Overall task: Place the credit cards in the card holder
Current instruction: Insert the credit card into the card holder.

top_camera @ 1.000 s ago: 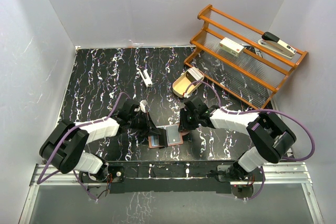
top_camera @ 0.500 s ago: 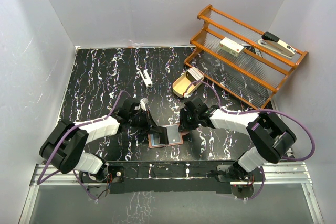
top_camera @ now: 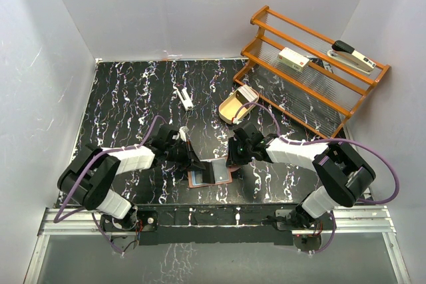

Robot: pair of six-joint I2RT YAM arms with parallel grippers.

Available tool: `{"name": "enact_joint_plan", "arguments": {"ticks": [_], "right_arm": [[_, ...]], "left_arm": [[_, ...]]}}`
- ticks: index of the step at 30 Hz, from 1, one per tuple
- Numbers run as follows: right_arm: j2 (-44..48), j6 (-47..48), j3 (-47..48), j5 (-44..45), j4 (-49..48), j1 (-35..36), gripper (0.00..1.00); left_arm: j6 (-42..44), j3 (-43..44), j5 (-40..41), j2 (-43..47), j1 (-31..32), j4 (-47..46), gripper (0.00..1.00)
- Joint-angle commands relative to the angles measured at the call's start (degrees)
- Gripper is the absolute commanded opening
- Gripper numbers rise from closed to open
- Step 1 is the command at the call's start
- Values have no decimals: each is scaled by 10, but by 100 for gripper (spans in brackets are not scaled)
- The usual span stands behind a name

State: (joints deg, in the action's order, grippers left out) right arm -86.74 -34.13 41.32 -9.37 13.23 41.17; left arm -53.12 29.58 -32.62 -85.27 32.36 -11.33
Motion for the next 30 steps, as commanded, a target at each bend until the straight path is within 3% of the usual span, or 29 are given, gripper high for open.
{"name": "enact_joint_plan", "arguments": {"ticks": [1,17,30], "right_arm": [[2,13,-11,18,-18,2,14],[2,8,-15,11,-23,2,14],[15,-29,-33,2,-42,4,14]], "left_arm": [[7,1,6,-7,-2,7,0],[40,9,54,-35,-3,10,0],[-13,-35,75,-31,-2,-82,0]]}}
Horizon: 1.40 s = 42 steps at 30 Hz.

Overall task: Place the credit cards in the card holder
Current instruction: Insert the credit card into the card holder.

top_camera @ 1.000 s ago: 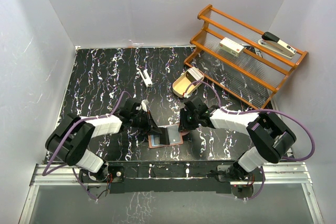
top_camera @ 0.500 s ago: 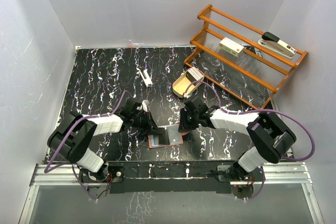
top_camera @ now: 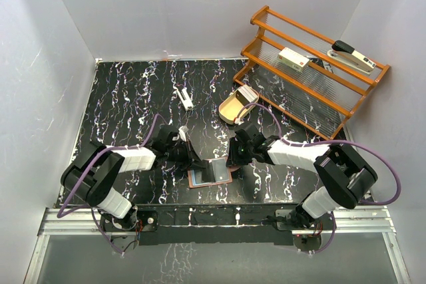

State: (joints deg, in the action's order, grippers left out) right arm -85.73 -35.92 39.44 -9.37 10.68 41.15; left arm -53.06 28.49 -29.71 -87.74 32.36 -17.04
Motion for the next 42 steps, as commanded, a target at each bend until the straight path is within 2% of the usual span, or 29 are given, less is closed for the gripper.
{"name": "enact_joint_plan", "arguments": {"ticks": [1,6,16,24,32,35,38,40,42], "right_arm": [[6,-13,-15,3,-17,4,14],[10,-26,-22,1,-23,4,14],[21,-46,-34,1,-31,3,14],[26,-62,-42,-8,-42,4,13],[34,-83,-44,-9,-51,4,13],[44,-83,-33,-4,-39,4,14],[52,-74,-11,-5,-10,4,17],[61,-68,2,-9,10,4,19],[74,-65,9,-14,19,4,20]], "left_arm": [[-19,-29,48,-3,-2,-31,0],[-50,-62,65,13,-2,-76,0],[-52,-75,106,44,-1,-69,0],[-65,-94,91,31,3,-116,0],[-70,-71,105,27,30,-104,0],[-67,-62,116,43,31,-69,13],[-43,-45,141,75,32,3,36],[-32,-33,160,90,31,45,44],[-26,-24,169,120,31,70,48]]}}
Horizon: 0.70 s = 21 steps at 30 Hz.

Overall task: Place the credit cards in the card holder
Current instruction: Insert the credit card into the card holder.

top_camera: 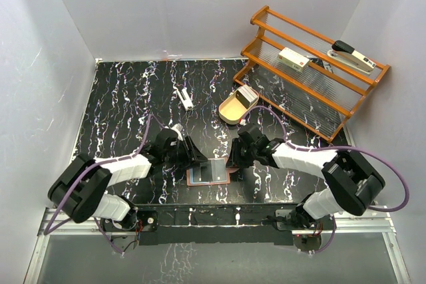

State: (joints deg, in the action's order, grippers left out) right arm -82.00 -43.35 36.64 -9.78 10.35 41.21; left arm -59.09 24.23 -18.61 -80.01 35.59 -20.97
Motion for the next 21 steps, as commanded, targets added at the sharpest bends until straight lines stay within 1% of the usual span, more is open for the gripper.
{"name": "enact_joint_plan", "arguments": {"ticks": [1,4,7,14,19,21], "right_arm": [[44,10,38,-14,23,3,21],[55,6,37,-31,18,3,23],[56,3,31,-40,5,5,24],[41,3,11,-39,-14,7,23],[23,1,-8,-45,-40,7,22],[16,0,-14,-44,-46,7,22]], "left_arm": [[33,22,58,49,-1,117,48],[25,28,42,52,0,124,50],[12,21,22,47,0,107,51],[1,9,14,32,4,86,52],[-11,8,15,19,16,69,52],[-16,10,16,0,26,63,52]]}}
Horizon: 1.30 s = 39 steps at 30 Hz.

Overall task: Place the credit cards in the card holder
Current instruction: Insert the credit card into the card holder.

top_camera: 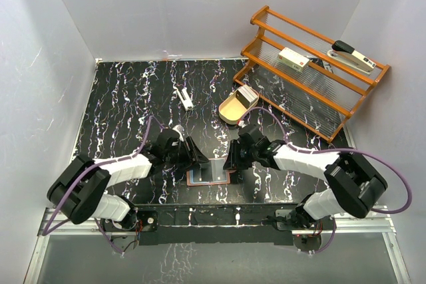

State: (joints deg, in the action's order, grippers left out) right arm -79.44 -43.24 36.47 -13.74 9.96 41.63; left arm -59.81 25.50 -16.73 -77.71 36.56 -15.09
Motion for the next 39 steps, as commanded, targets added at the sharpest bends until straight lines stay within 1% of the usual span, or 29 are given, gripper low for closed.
{"name": "enact_joint_plan", "arguments": {"ticks": [1,7,14,21,27,30,32,36,39], "right_arm": [[-12,-1,-14,-4,-45,4,22],[-23,-6,-32,-5,-67,6,22],[-25,-4,-44,-5,-87,8,21],[-31,4,-40,-3,-91,8,21],[-23,7,-32,4,-84,8,23],[-16,11,-20,9,-67,8,26],[-7,12,-14,11,-55,8,29],[15,8,-4,8,-36,8,32],[31,-2,-5,0,-39,8,33]], "left_arm": [[-11,-2,0,-28,21,4,52],[-20,12,4,-52,44,-10,52],[-37,20,-3,-59,50,-52,52],[-58,26,-18,-65,58,-82,51],[-76,29,-31,-67,62,-108,51],[-72,35,-19,-51,62,-77,51],[-65,47,-4,-32,62,-26,52],[-11,86,48,-10,61,109,53],[7,92,75,26,49,169,53]]}}
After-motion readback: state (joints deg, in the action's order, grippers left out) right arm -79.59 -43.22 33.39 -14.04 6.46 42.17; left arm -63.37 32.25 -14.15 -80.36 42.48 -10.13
